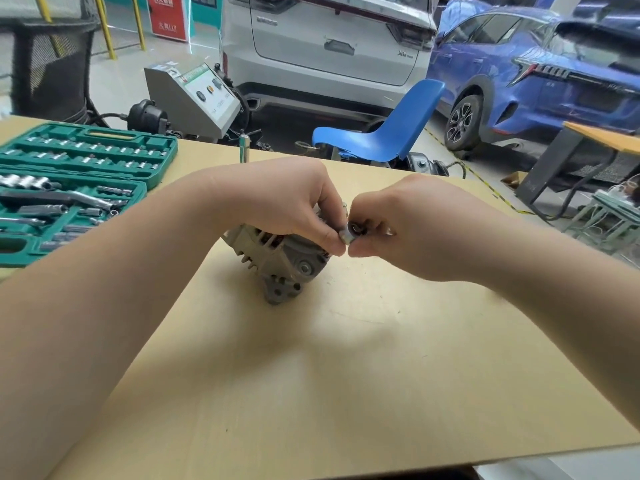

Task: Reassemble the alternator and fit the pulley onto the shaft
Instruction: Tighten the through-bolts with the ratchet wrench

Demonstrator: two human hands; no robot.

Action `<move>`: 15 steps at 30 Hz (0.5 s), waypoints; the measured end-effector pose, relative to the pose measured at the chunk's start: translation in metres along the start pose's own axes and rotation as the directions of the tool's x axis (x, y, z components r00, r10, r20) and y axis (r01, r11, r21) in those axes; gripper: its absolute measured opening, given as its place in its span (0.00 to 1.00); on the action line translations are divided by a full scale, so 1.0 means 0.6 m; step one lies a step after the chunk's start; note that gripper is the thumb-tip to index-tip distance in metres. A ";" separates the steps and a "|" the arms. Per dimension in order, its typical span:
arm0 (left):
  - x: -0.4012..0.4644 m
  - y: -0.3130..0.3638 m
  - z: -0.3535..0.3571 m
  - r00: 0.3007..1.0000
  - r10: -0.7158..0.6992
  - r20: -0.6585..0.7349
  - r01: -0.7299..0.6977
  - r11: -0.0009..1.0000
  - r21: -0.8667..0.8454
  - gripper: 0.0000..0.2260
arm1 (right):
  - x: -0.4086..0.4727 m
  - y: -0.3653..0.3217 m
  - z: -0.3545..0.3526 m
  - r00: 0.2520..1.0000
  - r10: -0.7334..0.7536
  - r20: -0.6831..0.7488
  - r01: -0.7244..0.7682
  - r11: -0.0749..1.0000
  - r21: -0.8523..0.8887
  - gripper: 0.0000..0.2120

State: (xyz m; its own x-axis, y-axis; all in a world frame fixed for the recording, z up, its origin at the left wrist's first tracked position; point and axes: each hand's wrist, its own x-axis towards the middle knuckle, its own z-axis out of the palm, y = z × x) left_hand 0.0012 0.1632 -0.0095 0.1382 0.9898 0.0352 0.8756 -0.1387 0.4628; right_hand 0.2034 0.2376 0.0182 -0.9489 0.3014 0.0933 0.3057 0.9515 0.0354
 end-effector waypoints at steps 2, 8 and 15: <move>-0.005 0.000 -0.003 1.000 -0.016 0.016 0.017 1.000 -0.016 0.04 | 0.003 -0.004 0.000 0.998 0.059 0.013 -0.058 0.997 -0.041 0.17; -0.021 0.002 -0.021 0.996 -0.045 0.073 0.066 0.946 -0.317 0.23 | 0.005 -0.023 0.005 0.990 0.140 0.017 -0.137 0.986 -0.099 0.21; -0.020 0.005 -0.021 0.995 -0.070 0.066 0.086 0.954 -0.286 0.22 | 0.000 -0.016 0.010 0.994 0.109 0.003 -0.109 0.994 -0.020 0.16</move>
State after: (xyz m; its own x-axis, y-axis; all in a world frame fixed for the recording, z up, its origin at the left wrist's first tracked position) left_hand -0.0038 0.1516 0.0024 0.1071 0.9927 -0.0562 0.7152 -0.0376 0.6979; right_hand 0.2001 0.2288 0.0121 -0.9100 0.4039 0.0932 0.4091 0.9114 0.0448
